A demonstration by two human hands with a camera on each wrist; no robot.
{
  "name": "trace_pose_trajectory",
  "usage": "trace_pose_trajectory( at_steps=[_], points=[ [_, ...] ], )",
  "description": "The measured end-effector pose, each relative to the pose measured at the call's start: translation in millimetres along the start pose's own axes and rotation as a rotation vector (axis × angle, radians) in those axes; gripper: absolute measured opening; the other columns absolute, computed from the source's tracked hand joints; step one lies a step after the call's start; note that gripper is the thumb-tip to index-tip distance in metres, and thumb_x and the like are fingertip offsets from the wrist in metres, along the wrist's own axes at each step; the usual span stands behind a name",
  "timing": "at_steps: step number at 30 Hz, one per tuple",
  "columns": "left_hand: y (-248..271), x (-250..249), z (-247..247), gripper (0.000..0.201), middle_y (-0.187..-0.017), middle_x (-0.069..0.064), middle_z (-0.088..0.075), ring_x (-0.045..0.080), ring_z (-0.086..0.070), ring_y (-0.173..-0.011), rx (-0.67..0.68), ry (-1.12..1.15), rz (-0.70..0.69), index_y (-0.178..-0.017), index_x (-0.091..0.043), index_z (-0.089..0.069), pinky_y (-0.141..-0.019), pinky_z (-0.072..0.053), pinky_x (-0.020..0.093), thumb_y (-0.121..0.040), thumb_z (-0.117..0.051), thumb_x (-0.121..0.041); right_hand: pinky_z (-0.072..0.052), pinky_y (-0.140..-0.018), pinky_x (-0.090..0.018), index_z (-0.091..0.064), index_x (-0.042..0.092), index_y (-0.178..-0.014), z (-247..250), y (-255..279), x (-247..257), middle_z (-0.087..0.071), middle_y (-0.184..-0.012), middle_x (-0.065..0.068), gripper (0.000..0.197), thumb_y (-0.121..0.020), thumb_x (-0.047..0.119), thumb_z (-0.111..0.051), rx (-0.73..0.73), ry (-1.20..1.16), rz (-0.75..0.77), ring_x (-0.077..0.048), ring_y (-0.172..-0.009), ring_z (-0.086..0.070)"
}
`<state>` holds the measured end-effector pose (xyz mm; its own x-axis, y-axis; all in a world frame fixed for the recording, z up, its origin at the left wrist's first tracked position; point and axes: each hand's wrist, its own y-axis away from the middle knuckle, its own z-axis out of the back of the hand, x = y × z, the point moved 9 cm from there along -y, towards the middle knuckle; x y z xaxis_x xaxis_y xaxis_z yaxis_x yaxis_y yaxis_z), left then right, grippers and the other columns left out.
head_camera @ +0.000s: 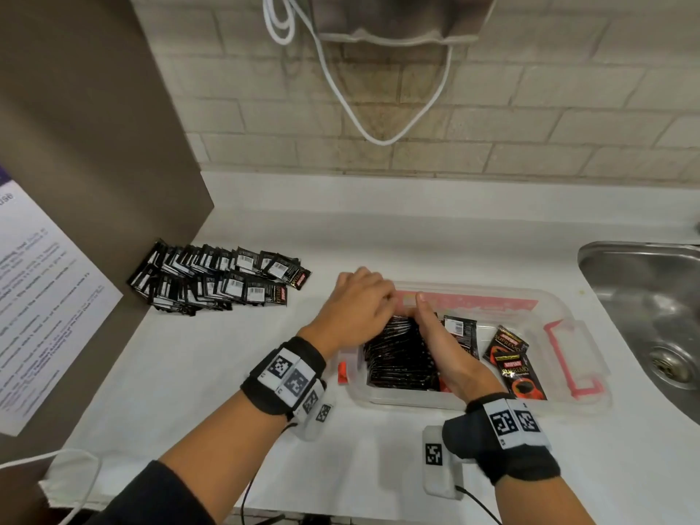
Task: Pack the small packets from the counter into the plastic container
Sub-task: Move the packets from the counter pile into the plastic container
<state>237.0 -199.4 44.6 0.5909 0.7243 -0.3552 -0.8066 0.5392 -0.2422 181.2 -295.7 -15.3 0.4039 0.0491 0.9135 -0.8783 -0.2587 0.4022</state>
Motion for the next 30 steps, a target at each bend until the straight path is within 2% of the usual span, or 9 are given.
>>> trace_pose_trajectory(
  at_steps=[3, 6, 9, 12, 16, 21, 23, 25, 30],
  points=[
    [-3, 36, 42, 0.018, -0.102, -0.009, -0.061, 0.01, -0.046, -0.101, -0.162, 0.048, 0.113, -0.101, -0.021, -0.063, -0.09, -0.031, 0.034, -0.1, -0.046, -0.025, -0.044, -0.105, -0.033, -0.066, 0.037, -0.123, 5, -1, -6, -0.07, -0.122, 0.008, 0.067, -0.088, 0.079, -0.026, -0.023, -0.011, -0.021, -0.008, -0.115, -0.064],
    [7, 102, 66, 0.019, -0.11, -0.003, -0.057, 0.021, -0.049, -0.114, -0.057, -0.107, 0.45, -0.111, -0.021, -0.061, -0.099, -0.036, 0.043, -0.096, -0.052, -0.027, -0.039, -0.112, -0.04, -0.056, 0.032, -0.136, 8, -1, -11, -0.066, -0.129, 0.007, 0.073, -0.088, 0.079, -0.028, -0.038, -0.016, -0.044, -0.012, -0.122, -0.06],
    [45, 162, 82, 0.048, -0.129, 0.011, -0.05, 0.031, -0.042, -0.125, 0.01, -0.322, 0.837, -0.126, -0.014, -0.051, -0.102, -0.035, 0.048, -0.093, -0.055, -0.049, -0.044, -0.105, -0.036, -0.056, 0.032, -0.136, 8, -2, -13, -0.066, -0.129, 0.006, 0.072, -0.087, 0.078, -0.03, -0.015, -0.024, -0.049, -0.011, -0.12, -0.061],
    [80, 190, 89, 0.082, -0.144, 0.022, -0.038, 0.037, -0.032, -0.134, -0.079, -0.365, 1.045, -0.139, -0.003, -0.037, -0.109, -0.03, 0.052, -0.086, -0.062, -0.06, -0.046, -0.087, -0.023, -0.059, 0.036, -0.13, 8, -3, -13, -0.07, -0.119, 0.014, 0.065, -0.089, 0.076, -0.029, -0.02, -0.027, -0.049, 0.001, -0.107, -0.065],
    [99, 202, 78, 0.096, -0.149, 0.024, -0.034, 0.039, -0.027, -0.139, -0.111, -0.389, 1.111, -0.143, -0.001, -0.031, -0.11, -0.026, 0.053, -0.081, -0.066, -0.065, -0.046, -0.088, -0.022, -0.06, 0.037, -0.128, 9, -4, -13, -0.07, -0.12, 0.014, 0.063, -0.089, 0.076, -0.03, -0.018, -0.031, -0.054, 0.001, -0.108, -0.065],
    [95, 205, 64, 0.094, -0.142, 0.023, -0.042, 0.038, -0.034, -0.133, -0.078, -0.447, 1.083, -0.142, -0.006, -0.028, -0.106, -0.03, 0.05, -0.08, -0.065, -0.066, -0.05, -0.079, -0.014, -0.06, 0.041, -0.127, 6, -2, -13, -0.07, -0.114, 0.022, 0.062, -0.088, 0.078, -0.029, -0.006, -0.034, -0.057, 0.007, -0.104, -0.064],
    [95, 207, 61, 0.095, -0.141, 0.023, -0.043, 0.037, -0.034, -0.133, -0.079, -0.443, 1.086, -0.144, -0.007, -0.025, -0.106, -0.03, 0.05, -0.08, -0.066, -0.065, -0.052, -0.069, -0.009, -0.065, 0.044, -0.119, 4, -1, -11, -0.071, -0.109, 0.023, 0.057, -0.089, 0.077, -0.029, 0.009, -0.049, -0.056, 0.009, -0.098, -0.065],
    [93, 209, 58, 0.098, -0.141, 0.024, -0.044, 0.038, -0.034, -0.133, -0.08, -0.448, 1.085, -0.147, -0.008, -0.021, -0.106, -0.03, 0.05, -0.08, -0.067, -0.062, -0.051, -0.064, -0.007, -0.066, 0.041, -0.119, 6, -1, -11, -0.072, -0.105, 0.023, 0.059, -0.089, 0.077, -0.03, -0.001, -0.059, -0.054, 0.011, -0.093, -0.066],
    [92, 209, 55, 0.095, -0.135, 0.027, -0.048, 0.039, -0.037, -0.128, -0.081, -0.441, 1.094, -0.145, -0.009, -0.02, -0.104, -0.031, 0.048, -0.08, -0.073, -0.054, -0.044, -0.086, -0.019, -0.06, 0.039, -0.13, 9, -5, -14, -0.069, -0.114, 0.022, 0.067, -0.086, 0.081, -0.031, -0.015, -0.032, -0.043, 0.007, -0.105, -0.063]
  ],
)
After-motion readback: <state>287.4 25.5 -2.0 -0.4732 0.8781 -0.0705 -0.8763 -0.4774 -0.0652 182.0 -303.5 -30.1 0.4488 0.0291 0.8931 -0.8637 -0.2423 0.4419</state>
